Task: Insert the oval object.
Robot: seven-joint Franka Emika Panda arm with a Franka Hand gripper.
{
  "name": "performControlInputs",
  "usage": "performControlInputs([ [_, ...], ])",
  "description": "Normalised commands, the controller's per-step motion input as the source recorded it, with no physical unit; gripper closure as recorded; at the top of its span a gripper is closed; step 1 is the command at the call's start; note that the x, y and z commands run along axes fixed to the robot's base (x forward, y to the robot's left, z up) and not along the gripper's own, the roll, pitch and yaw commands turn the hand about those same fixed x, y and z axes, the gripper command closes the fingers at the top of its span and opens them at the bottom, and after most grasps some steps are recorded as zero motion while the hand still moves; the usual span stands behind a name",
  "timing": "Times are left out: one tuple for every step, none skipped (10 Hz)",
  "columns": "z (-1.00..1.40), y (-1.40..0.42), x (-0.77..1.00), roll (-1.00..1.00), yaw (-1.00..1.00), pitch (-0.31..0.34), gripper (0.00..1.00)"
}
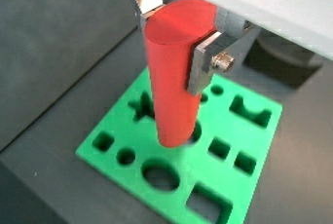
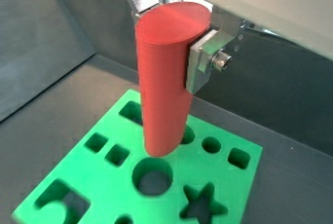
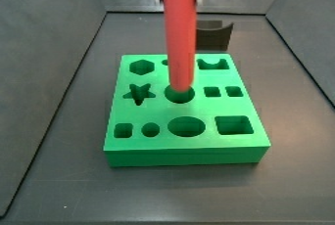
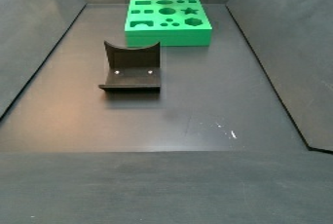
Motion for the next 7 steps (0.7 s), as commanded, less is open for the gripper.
performControlInputs([
  [-0.50, -0.61, 0.23, 0.00, -0.41, -0.049, 1.00],
  [-0.43, -0.55, 0.01, 0.00, -0.59, -0.051, 1.00],
  [-0.36, -0.43, 0.00, 0.00, -0.78, -0.047, 1.00],
  [-0.35, -0.29, 0.00, 0.00, -0.90, -0.014, 1.00],
  [-0.26, -0.19, 0.00, 0.00, -0.98, 0.000, 1.00],
  [-0.16, -0.15, 0.00, 0.00, -1.00, 0.000, 1.00],
  [-0.13, -0.11, 0.00, 0.00, -1.00, 0.000, 1.00],
])
